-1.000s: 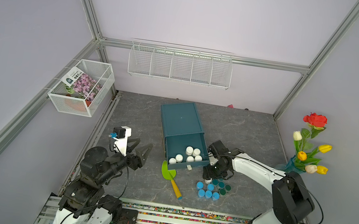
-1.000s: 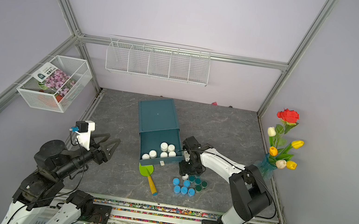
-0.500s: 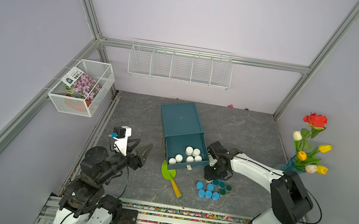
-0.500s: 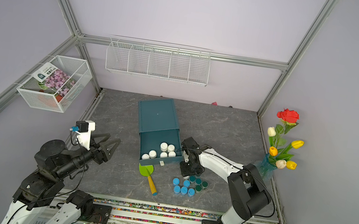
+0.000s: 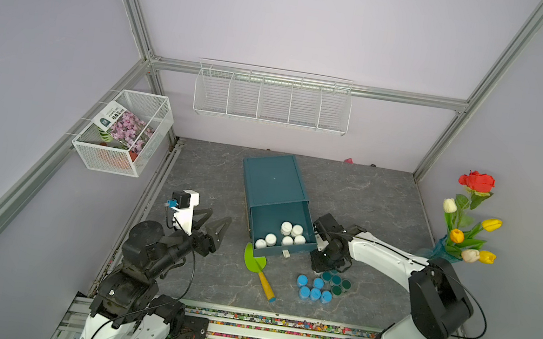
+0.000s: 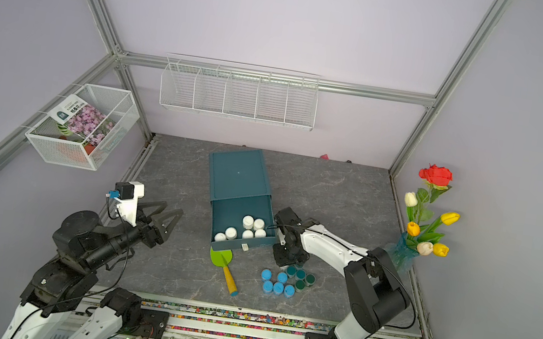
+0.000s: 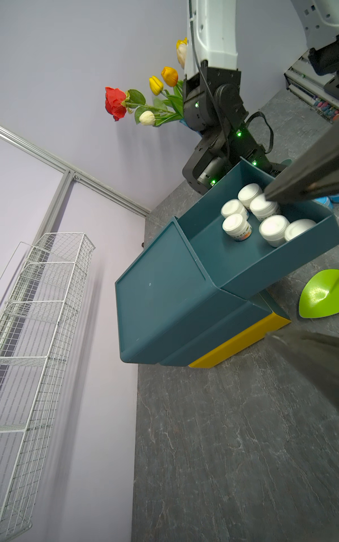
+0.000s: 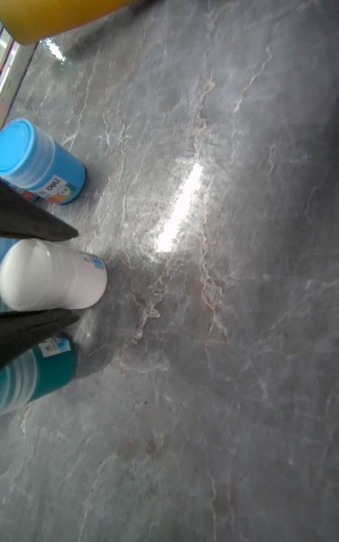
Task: Put the paint cans in the drawer according to color
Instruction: Pick up the paint can at the center of the board, then place the paint can in the drawer.
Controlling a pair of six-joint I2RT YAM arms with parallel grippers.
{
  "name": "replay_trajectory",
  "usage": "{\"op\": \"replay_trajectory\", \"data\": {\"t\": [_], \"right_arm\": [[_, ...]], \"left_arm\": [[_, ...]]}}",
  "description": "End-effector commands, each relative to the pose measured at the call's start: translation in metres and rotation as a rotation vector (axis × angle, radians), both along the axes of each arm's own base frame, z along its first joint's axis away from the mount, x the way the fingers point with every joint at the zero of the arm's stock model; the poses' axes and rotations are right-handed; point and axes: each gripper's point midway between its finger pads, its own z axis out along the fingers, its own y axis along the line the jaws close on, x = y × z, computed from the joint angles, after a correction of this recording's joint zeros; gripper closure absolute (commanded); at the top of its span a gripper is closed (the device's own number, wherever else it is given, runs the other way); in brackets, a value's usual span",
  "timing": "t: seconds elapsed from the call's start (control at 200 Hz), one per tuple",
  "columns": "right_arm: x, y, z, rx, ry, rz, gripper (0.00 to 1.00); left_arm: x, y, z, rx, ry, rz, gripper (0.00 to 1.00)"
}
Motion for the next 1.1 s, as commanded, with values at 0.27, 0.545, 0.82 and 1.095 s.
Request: {"op": "replay_trajectory", "data": {"t": [0.27, 0.545, 0.82, 1.095], "right_arm": [[0.034, -0.025, 0.047, 0.015, -0.12, -0.166, 0.82], [0.064, -0.011, 0.154, 0.162, -0.313, -0.211, 0.84], [0.057, 0.086, 0.236, 0.288, -0.447, 0.022, 0.85], [0.053, 0.156, 0.221, 0.24, -0.385, 0.159, 0.85]], "left_arm": [[0.002, -0.001, 0.0, -0.006, -0.001, -0.001, 0.29], [0.002, -0.001, -0.001, 0.002, 0.003, -0.003, 0.29], [-0.001, -0.001, -0.003, 0.012, 0.006, -0.004, 0.28], [0.001, -0.003, -0.002, 0.02, 0.004, -0.016, 0.28]]}}
